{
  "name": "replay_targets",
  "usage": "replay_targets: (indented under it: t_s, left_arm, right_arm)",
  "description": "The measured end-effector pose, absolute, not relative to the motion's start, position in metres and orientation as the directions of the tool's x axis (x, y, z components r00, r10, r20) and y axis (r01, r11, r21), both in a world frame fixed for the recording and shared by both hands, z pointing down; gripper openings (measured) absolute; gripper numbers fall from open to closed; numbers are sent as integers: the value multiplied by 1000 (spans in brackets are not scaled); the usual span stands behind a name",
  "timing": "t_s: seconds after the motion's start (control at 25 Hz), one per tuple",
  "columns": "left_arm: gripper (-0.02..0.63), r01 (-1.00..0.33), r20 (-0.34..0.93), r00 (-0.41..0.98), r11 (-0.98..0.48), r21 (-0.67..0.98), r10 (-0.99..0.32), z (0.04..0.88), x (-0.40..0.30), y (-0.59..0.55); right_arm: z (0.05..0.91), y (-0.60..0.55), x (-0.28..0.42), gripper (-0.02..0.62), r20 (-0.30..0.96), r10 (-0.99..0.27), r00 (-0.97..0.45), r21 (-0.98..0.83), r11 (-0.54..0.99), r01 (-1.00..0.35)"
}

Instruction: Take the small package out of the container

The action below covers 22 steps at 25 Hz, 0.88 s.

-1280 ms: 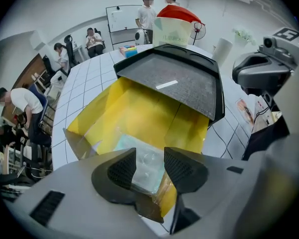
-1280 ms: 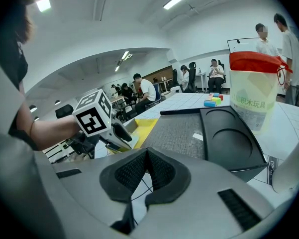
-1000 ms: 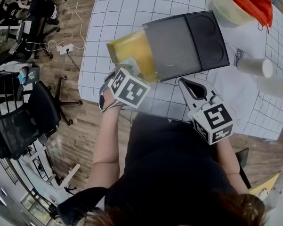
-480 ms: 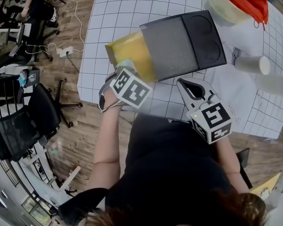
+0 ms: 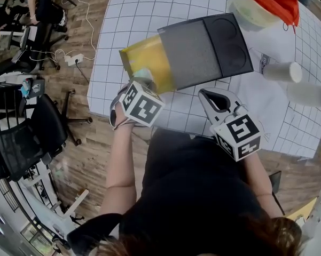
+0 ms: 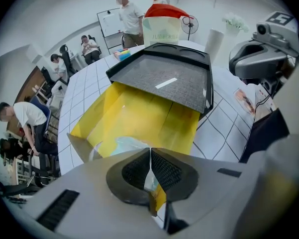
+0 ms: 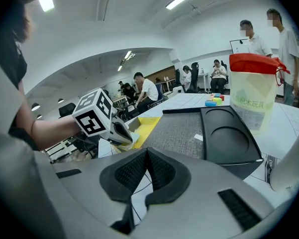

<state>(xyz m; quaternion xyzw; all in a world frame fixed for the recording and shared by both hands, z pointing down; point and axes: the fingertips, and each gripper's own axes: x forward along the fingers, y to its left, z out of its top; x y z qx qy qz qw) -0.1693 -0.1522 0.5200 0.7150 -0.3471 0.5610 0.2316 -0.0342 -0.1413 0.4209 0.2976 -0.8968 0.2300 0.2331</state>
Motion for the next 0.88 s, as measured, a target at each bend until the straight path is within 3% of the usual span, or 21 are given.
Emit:
replay_targets:
  t_s: [0.44,0.88]
  left_arm:
    - [32,-777,891,156,-610,-155,-426,470,-164,-156]
    - [31,-840,768,260,-529,-118,-585,415,-149,-151]
  right_arm:
    - [412,-137,-33,15,541,-427,-724,-248,742,-623]
    - [403,-143,-17,15,528,-467,-709,-212,736,-643]
